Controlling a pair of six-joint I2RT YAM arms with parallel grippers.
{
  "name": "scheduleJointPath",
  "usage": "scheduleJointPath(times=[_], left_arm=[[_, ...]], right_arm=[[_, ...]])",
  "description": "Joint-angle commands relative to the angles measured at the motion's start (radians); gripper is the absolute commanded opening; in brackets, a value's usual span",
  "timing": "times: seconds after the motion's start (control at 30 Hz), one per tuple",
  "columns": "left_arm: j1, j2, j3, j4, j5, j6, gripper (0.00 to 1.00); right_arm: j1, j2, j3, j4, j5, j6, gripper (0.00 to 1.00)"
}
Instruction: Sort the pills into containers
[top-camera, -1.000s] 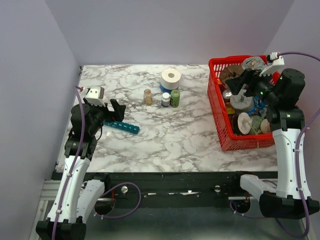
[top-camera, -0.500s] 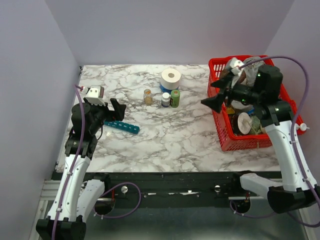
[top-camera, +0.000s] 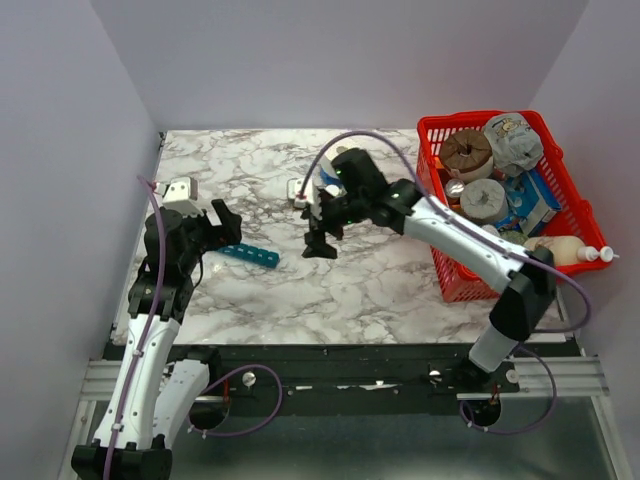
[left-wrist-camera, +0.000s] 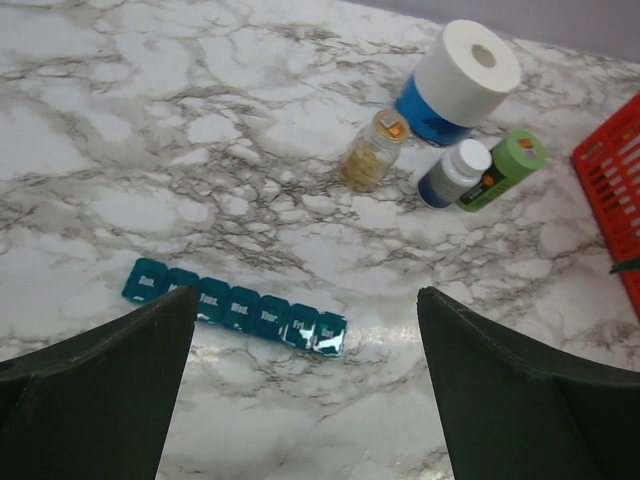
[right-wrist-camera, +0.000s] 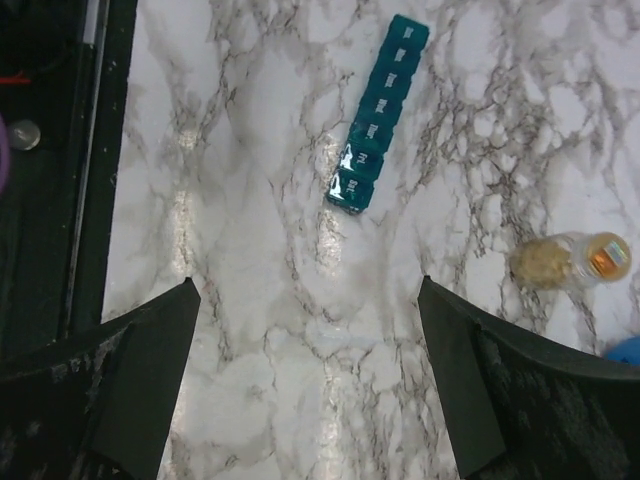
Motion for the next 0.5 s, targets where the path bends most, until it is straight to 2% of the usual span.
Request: scheduleJointPath(times=[0.0,0.03,0.17,0.3,0.47], left_arm=[[-0.004,-0.021,0.033,-0.117,-0.268,0.007,0.99],[-0.003,-0.031,0.035,-0.12,-0.334,0.018,0.99],[-0.003,-0.102,0.003,-0.094,-0.43,0.021,0.99],[-0.003,-0.157,-0.047,-0.058,-0.497,0.025,0.99],[-0.003,-0.198,-0.044,-0.074,-0.56,0.015,0.99]], right_arm=[[0.092,0.159,0.043,0.13,0.161,-0.076,1.0],[0.107,0.188,0.048,0.155,0.189,-0.08,1.0],[0.159,0.328,0.138,0.21,0.305,-0.076,1.0],[0.17,0.478,0.235,0.215,0.335,-0.047,1.0],[0.178,0.567,0.276,0.227,0.336,0.011,0.99]])
